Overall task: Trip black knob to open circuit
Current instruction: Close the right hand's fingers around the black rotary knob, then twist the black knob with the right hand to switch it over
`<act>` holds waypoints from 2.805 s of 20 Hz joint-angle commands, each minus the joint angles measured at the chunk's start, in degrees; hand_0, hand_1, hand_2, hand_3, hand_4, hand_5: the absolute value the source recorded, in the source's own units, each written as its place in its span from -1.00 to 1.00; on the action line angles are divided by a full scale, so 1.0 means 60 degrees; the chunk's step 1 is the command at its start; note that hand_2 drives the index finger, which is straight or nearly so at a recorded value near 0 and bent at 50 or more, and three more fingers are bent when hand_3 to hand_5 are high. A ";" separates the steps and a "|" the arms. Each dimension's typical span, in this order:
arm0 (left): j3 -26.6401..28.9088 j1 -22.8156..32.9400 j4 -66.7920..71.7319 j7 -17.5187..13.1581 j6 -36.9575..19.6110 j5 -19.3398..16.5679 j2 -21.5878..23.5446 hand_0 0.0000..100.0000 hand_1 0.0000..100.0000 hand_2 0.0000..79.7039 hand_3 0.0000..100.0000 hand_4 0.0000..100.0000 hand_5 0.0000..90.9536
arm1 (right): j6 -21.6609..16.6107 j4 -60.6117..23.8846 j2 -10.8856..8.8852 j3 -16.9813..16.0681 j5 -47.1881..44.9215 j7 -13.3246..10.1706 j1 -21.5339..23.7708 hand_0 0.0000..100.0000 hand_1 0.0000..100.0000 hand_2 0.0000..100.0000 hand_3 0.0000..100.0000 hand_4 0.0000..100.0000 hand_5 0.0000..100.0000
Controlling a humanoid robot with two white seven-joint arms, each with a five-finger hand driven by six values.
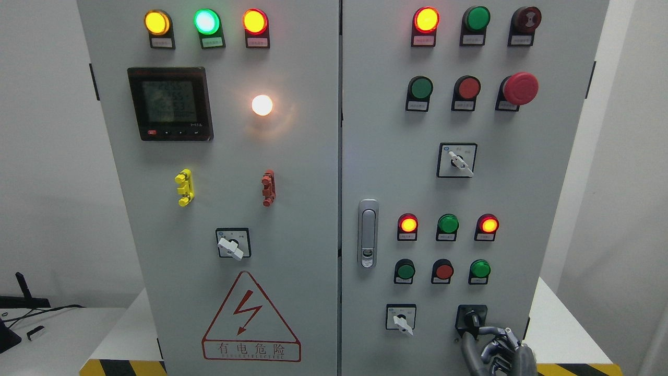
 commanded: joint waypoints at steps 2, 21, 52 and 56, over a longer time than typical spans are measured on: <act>0.0000 0.0000 0.0000 0.0003 -0.0002 0.0044 0.0010 -0.76 -0.22 -1.00 -1.00 -1.00 -1.00 | -0.0008 0.0041 0.0002 0.0028 -0.0008 0.0007 -0.0003 -0.26 0.43 0.02 0.77 0.81 1.00; 0.0000 0.0000 0.0000 0.0003 -0.0002 0.0044 0.0010 -0.76 -0.22 -1.00 -1.00 -1.00 -1.00 | 0.0006 0.0026 0.0060 0.0145 -0.0214 0.0007 -0.0061 -0.23 0.41 0.08 0.80 0.83 1.00; 0.0000 0.0000 0.0000 0.0003 -0.0002 0.0044 0.0010 -0.76 -0.22 -1.00 -1.00 -1.00 -1.00 | 0.0255 0.0026 0.0060 0.0423 -0.0214 0.0065 -0.0149 -0.22 0.41 0.11 0.82 0.84 1.00; 0.0000 0.0000 0.0000 0.0003 -0.0002 0.0044 -0.0004 -0.76 -0.22 -1.00 -1.00 -1.00 -1.00 | 0.0270 0.0011 0.0075 0.0438 -0.0214 0.0080 -0.0149 -0.22 0.41 0.11 0.82 0.84 1.00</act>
